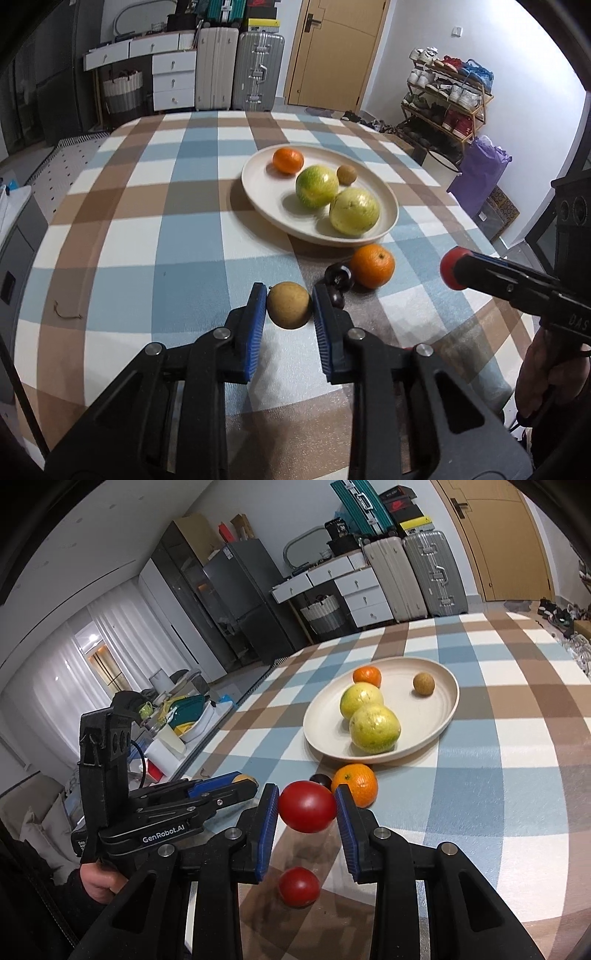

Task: Organize fruits
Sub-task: 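Grasp the brown kiwi with the left tool while the right tool holds the tomato, then carry the tomato and kiwi onto the white plate and open both tools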

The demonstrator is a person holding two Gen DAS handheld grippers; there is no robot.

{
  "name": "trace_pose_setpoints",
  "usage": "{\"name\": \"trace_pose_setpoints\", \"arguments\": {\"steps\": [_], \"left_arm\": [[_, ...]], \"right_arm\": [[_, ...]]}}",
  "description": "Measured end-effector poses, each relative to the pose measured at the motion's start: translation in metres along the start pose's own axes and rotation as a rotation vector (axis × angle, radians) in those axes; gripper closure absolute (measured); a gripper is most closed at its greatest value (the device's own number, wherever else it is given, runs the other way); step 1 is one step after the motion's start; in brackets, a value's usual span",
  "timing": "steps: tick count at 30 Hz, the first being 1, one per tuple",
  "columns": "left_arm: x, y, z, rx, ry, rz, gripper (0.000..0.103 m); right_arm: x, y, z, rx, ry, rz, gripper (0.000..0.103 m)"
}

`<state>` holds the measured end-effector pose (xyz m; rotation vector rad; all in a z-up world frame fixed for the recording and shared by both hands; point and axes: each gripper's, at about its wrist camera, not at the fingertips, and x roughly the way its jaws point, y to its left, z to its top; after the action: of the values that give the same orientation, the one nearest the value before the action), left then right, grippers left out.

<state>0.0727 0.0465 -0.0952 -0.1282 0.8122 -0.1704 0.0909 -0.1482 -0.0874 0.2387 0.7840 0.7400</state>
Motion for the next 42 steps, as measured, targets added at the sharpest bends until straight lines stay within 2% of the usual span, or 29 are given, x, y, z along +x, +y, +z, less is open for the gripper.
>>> {"name": "trace_pose_setpoints", "arguments": {"steps": [11,18,29,42], "left_arm": [[-0.012,-0.012,0.018,0.017,-0.017,-0.007,0.080],[-0.006,-0.018,0.040,0.024,-0.013,-0.025,0.080],[0.032,-0.024,0.086,0.030,0.008,-0.069,0.080],[0.079,-0.039,0.142,0.068,0.040,-0.112,0.080]], "right_arm": [[-0.010,0.002,0.013,-0.006,-0.031,0.028,0.071],[-0.007,-0.003,0.026,-0.009,-0.042,0.030,0.071],[0.010,-0.027,0.052,0.029,-0.050,0.031,0.071],[0.028,-0.048,0.106,0.038,-0.069,0.027,0.071]]}}
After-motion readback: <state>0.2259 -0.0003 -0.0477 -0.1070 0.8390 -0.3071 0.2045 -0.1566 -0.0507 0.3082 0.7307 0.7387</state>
